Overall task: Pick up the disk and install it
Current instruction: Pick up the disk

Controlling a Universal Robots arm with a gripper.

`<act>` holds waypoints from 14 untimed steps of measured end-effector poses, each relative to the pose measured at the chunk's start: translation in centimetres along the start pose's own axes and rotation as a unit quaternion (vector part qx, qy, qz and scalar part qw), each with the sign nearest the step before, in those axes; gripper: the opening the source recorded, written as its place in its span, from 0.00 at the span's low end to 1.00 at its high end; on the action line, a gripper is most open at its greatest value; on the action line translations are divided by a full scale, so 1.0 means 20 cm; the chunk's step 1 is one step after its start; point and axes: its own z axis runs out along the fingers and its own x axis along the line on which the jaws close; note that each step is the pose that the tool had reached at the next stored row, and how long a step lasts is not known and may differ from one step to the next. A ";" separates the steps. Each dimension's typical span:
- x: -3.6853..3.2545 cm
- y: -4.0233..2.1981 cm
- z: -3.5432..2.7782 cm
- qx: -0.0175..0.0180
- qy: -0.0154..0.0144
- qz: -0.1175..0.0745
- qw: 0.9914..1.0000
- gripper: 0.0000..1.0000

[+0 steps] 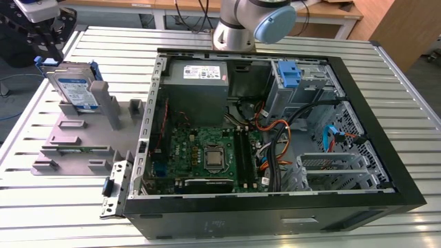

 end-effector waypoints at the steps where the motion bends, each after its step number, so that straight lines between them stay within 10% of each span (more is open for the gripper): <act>1: 0.000 0.000 0.000 0.000 0.000 0.000 1.000 0.11; 8: 0.000 0.000 -0.001 0.000 0.000 -0.009 1.000 0.11; 14: 0.000 0.000 0.001 0.000 0.002 -0.060 0.998 0.11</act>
